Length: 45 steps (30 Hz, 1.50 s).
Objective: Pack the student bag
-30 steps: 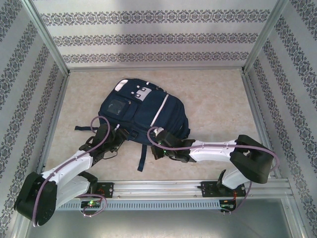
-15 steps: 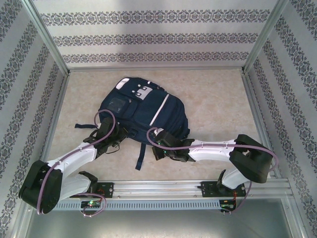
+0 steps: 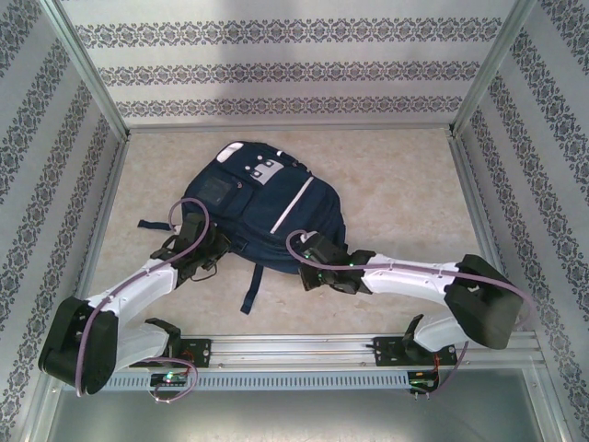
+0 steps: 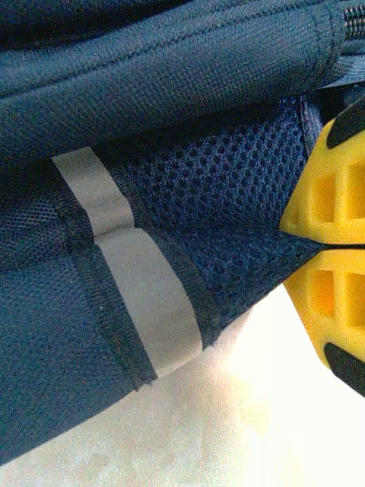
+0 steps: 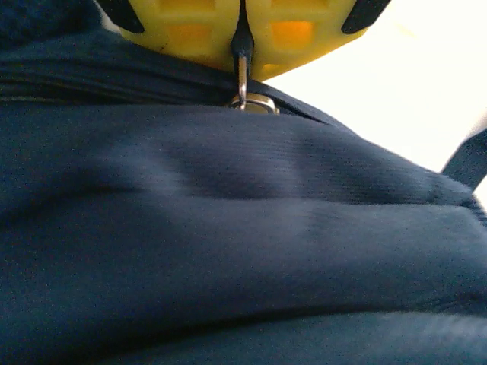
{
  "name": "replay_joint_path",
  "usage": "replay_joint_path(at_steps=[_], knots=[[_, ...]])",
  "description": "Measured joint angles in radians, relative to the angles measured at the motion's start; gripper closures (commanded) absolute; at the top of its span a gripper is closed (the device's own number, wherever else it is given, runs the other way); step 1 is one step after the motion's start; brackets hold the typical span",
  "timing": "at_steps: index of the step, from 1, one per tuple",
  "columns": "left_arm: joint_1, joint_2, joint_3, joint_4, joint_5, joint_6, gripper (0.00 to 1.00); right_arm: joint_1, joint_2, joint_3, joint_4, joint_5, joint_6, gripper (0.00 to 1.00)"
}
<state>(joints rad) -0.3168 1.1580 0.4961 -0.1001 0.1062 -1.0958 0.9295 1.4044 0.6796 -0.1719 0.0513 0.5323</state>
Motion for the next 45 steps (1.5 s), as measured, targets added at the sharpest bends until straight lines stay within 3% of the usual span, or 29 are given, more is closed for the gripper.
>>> replay_joint_path(at_steps=[3, 7, 12, 15, 18, 23, 30, 35, 45], knots=[[0.009, 0.001, 0.007, -0.012, 0.002, 0.012, 0.94, -0.026, -0.037, -0.008, -0.019, -0.004, -0.027, 1.0], [0.015, 0.047, 0.07, -0.072, -0.019, 0.031, 0.79, -0.034, -0.072, -0.022, -0.018, -0.046, -0.069, 1.0], [0.034, 0.24, 0.262, -0.173, -0.046, 0.084, 0.48, 0.02, -0.072, -0.029, 0.015, -0.075, -0.106, 1.0], [0.05, 0.332, 0.354, -0.198, -0.043, 0.095, 0.4, 0.065, -0.043, -0.014, 0.056, -0.074, -0.101, 1.0], [0.048, 0.33, 0.375, -0.197, -0.033, 0.097, 0.34, 0.099, 0.019, 0.034, 0.072, -0.079, -0.079, 1.0], [0.048, 0.181, 0.35, -0.227, -0.005, 0.098, 0.3, 0.142, 0.13, 0.143, 0.107, -0.098, -0.031, 1.0], [0.043, -0.105, 0.12, -0.19, 0.112, 0.055, 0.31, 0.148, 0.179, 0.175, 0.148, -0.106, 0.021, 1.0], [-0.006, -0.146, 0.008, -0.137, 0.163, -0.007, 0.33, 0.149, 0.179, 0.175, 0.165, -0.106, 0.046, 1.0], [-0.097, -0.148, -0.031, 0.027, 0.185, -0.077, 0.38, 0.148, 0.195, 0.175, 0.185, -0.122, 0.072, 1.0]])
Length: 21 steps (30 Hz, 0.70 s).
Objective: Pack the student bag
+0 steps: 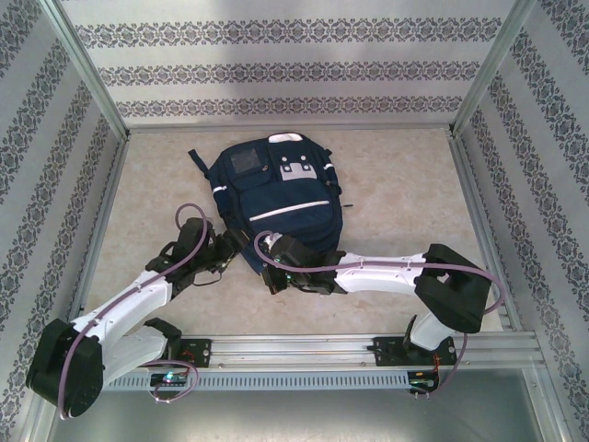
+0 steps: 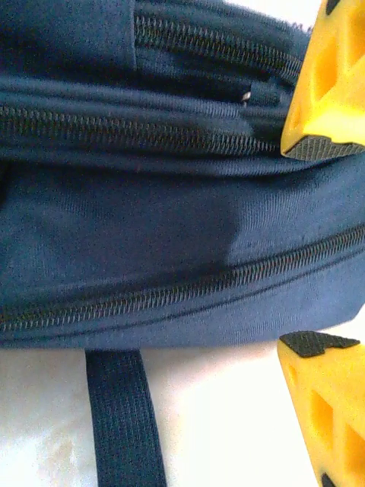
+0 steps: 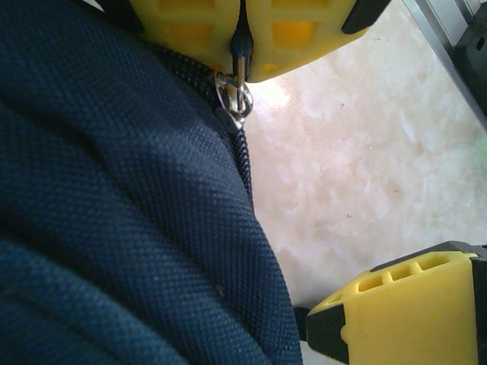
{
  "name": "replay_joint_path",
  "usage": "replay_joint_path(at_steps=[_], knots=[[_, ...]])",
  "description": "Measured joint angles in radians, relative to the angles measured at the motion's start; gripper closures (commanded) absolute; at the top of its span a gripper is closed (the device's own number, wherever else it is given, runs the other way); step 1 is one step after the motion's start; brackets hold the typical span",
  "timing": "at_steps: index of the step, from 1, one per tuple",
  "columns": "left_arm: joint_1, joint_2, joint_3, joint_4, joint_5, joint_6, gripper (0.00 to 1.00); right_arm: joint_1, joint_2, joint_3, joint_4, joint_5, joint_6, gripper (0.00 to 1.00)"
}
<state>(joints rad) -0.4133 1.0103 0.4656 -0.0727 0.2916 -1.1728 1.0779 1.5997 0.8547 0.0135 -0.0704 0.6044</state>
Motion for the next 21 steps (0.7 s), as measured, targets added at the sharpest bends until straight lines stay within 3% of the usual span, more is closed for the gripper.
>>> replay_joint_path(at_steps=[3, 12, 21], knots=[[-0.012, -0.012, 0.0, 0.018, 0.001, -0.005, 0.41, 0.0, 0.007, 0.0, 0.006, -0.003, 0.003, 1.0], [-0.033, 0.042, -0.014, 0.082, 0.019, -0.017, 0.6, 0.0, 0.025, 0.0, 0.016, -0.011, 0.008, 1.0], [-0.039, 0.071, -0.014, 0.091, 0.018, -0.015, 0.9, 0.0, 0.026, 0.0, 0.022, -0.011, 0.019, 1.0]])
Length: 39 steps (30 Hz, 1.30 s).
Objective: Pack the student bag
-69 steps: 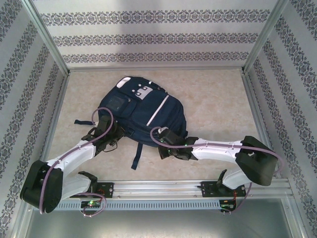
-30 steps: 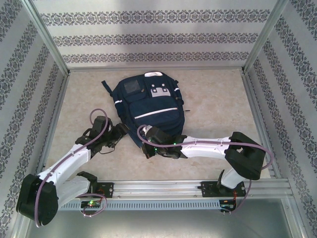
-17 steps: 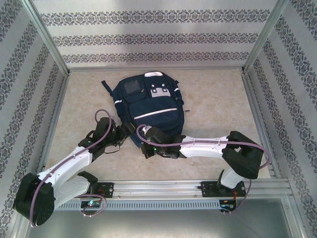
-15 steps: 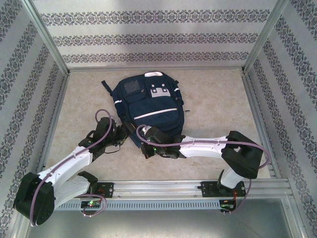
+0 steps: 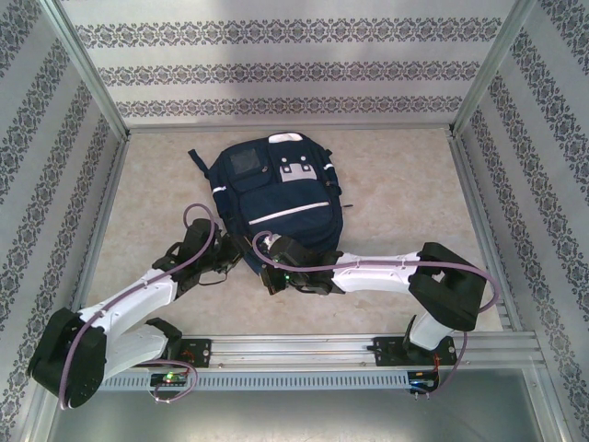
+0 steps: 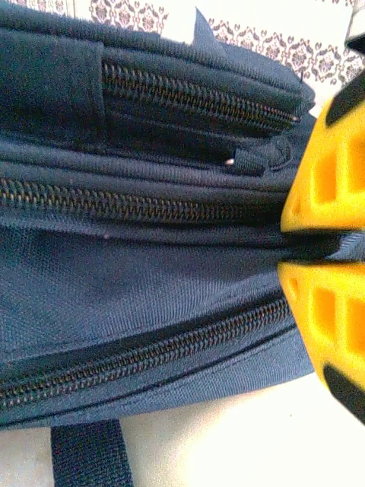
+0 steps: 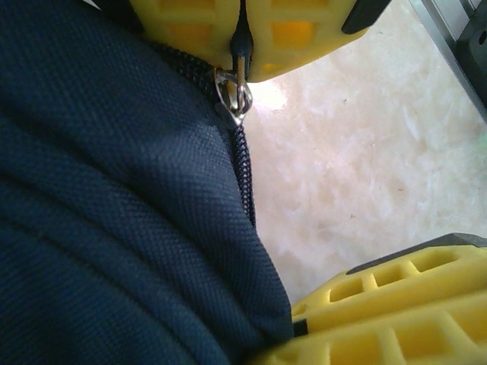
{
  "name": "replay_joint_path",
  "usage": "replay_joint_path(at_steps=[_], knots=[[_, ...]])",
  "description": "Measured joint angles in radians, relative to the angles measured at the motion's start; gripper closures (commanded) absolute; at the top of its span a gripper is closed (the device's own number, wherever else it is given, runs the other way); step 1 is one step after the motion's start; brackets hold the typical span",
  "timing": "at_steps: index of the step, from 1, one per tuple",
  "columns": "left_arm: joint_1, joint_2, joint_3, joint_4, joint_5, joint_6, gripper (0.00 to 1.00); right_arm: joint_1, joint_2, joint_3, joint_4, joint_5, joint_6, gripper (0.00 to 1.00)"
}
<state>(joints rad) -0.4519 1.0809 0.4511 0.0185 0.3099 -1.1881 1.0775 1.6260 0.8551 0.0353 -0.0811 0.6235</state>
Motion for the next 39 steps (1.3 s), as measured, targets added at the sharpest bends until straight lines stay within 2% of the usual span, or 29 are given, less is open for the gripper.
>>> replay_joint_path(at_steps=[5, 12, 21, 32, 35, 38, 39], knots=[[-0.001, 0.011, 0.006, -0.008, -0.006, 0.007, 1.0, 0.0, 0.0, 0.0, -0.001, 0.002, 0.0, 1.0], [-0.007, 0.011, 0.029, -0.041, -0.027, 0.018, 1.0, 0.0, -0.014, -0.004, -0.02, 0.022, -0.001, 1.0], [-0.006, 0.014, 0.047, -0.077, -0.034, 0.033, 1.0, -0.016, -0.108, -0.06, -0.105, 0.051, -0.032, 1.0], [-0.002, 0.028, 0.083, -0.125, -0.037, 0.055, 1.0, -0.048, -0.191, -0.064, -0.283, 0.101, -0.146, 1.0], [0.022, 0.049, 0.107, -0.151, -0.017, 0.074, 1.0, -0.055, -0.192, -0.063, -0.298, 0.107, -0.182, 1.0], [0.053, 0.077, 0.163, -0.211, -0.003, 0.107, 0.8, -0.054, -0.169, -0.037, -0.298, 0.094, -0.197, 1.0], [0.061, 0.077, 0.183, -0.236, -0.01, 0.119, 0.7, -0.05, -0.153, -0.019, -0.296, 0.091, -0.196, 1.0]])
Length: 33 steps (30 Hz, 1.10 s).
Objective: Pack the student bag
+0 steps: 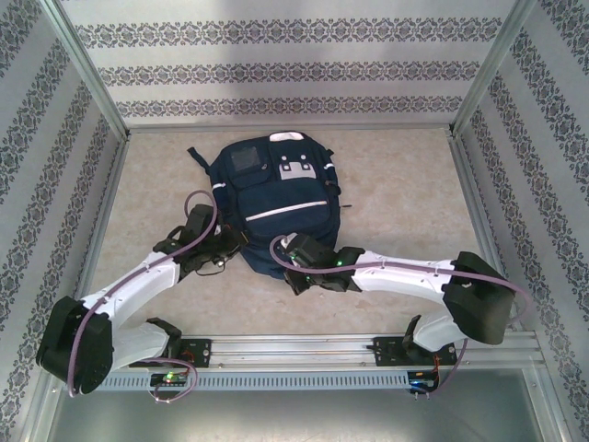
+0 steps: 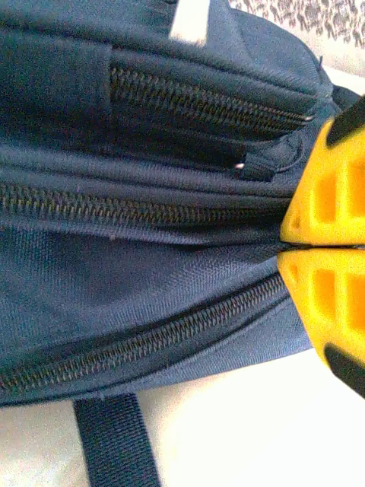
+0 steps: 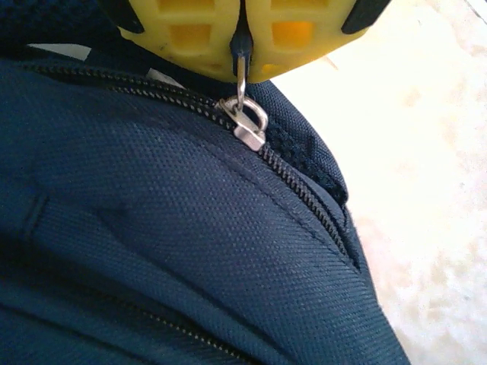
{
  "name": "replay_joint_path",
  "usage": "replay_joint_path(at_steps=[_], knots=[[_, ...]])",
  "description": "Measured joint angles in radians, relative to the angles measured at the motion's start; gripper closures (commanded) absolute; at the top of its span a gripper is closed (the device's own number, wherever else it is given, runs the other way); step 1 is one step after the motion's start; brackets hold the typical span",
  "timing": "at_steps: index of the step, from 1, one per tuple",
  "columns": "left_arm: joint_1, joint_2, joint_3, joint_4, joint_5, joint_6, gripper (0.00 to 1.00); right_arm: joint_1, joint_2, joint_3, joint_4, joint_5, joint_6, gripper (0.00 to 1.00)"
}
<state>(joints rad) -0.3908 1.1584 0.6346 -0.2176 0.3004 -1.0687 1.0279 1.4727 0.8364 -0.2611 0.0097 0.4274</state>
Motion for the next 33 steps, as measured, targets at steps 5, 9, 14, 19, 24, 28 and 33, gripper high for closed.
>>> replay_joint_path(at_steps=[5, 9, 14, 19, 24, 28, 33], knots=[[0.027, -0.068, 0.089, -0.14, -0.076, 0.041, 0.4, 0.018, 0.105, 0.108, -0.001, -0.024, 0.069, 1.0], [0.037, -0.173, 0.096, -0.251, -0.099, 0.039, 0.34, 0.024, 0.184, 0.179, 0.041, -0.075, 0.148, 1.0], [0.04, -0.226, 0.041, -0.285, -0.068, -0.015, 0.34, 0.035, 0.254, 0.233, 0.098, -0.108, 0.207, 1.0], [0.04, -0.18, -0.017, -0.28, -0.018, -0.066, 0.36, 0.055, 0.281, 0.26, 0.126, -0.111, 0.23, 1.0], [0.04, -0.108, -0.019, -0.225, 0.005, -0.092, 0.43, 0.061, 0.291, 0.264, 0.139, -0.112, 0.233, 1.0], [0.04, -0.065, -0.019, -0.182, 0.01, -0.097, 0.57, 0.063, 0.291, 0.264, 0.139, -0.108, 0.233, 1.0], [0.039, -0.013, -0.021, -0.139, 0.014, -0.095, 0.69, 0.063, 0.291, 0.257, 0.147, -0.108, 0.233, 1.0]])
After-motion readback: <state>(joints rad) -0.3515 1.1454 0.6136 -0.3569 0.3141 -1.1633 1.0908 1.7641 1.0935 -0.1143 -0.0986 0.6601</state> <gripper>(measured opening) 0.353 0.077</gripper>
